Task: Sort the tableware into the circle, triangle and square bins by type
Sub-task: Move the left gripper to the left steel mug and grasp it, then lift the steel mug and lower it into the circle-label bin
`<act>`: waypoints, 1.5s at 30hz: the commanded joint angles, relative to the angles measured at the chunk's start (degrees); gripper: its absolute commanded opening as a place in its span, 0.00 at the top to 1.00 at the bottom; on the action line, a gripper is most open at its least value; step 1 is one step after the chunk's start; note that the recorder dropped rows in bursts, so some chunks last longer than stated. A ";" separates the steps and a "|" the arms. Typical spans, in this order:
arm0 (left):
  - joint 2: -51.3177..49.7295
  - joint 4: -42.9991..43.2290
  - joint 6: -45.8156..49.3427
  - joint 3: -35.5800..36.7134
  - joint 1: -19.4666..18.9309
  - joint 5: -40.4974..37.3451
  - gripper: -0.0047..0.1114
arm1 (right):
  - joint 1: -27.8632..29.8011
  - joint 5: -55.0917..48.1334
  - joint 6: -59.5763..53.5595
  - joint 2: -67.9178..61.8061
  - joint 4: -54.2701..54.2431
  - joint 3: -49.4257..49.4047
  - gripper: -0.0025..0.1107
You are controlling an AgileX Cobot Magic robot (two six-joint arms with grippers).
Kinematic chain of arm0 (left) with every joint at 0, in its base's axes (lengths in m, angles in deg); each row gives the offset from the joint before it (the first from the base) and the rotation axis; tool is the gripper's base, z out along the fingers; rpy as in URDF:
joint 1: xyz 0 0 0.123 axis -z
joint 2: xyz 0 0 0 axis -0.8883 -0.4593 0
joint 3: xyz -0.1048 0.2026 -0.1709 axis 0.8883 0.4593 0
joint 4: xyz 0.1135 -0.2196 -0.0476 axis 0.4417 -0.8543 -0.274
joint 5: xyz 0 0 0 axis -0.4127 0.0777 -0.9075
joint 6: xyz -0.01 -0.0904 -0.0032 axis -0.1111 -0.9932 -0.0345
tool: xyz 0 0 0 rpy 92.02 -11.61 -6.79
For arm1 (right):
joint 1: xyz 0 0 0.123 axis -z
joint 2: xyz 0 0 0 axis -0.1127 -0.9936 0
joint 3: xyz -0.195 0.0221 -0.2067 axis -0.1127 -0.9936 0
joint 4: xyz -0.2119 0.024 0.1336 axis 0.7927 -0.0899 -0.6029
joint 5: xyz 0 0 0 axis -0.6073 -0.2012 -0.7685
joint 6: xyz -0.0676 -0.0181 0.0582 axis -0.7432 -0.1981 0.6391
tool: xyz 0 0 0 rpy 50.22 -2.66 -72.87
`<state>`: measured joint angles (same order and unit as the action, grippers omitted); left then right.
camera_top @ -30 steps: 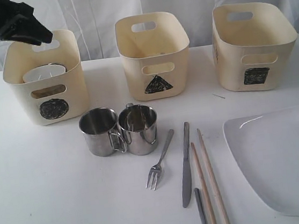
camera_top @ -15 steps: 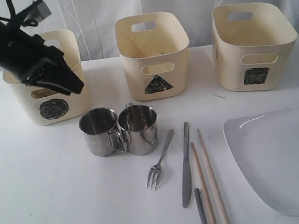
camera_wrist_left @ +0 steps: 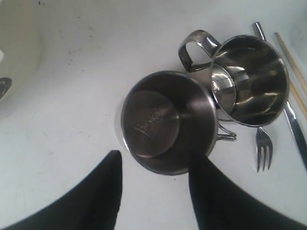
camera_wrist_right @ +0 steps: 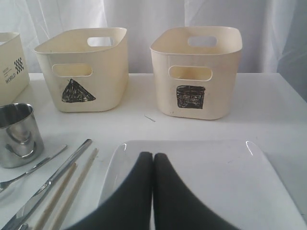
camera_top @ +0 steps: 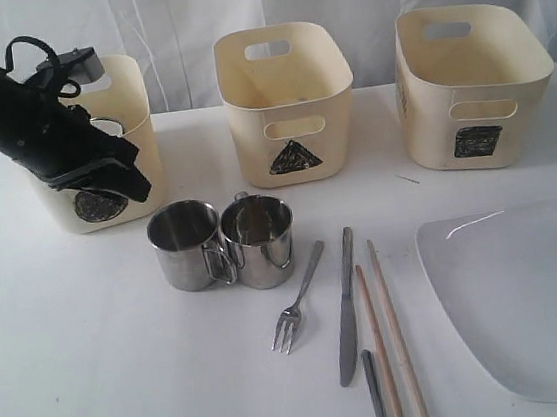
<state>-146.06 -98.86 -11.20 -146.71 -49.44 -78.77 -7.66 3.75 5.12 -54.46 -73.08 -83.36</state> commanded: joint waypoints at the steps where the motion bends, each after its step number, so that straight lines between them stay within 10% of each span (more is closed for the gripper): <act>1: -2.11 -0.65 -0.35 0.56 0.15 1.06 0.45 | -0.16 0.42 -0.20 0.18 -0.06 -0.28 0.98; 25: -12.15 -2.58 2.27 0.56 5.15 11.74 0.45 | -0.16 0.52 -0.20 0.18 -0.06 -0.28 0.98; 34: -10.59 -1.56 2.00 0.56 5.15 8.66 0.95 | -0.16 0.52 -0.20 0.18 -0.06 -0.28 0.98; 45: -1.52 4.31 2.03 0.45 5.15 3.36 0.96 | -0.16 0.52 -0.20 0.18 -0.06 -0.28 0.98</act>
<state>-151.69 -94.85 -8.92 -146.49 -44.64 -72.47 -7.66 3.75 5.12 -54.46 -73.08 -83.36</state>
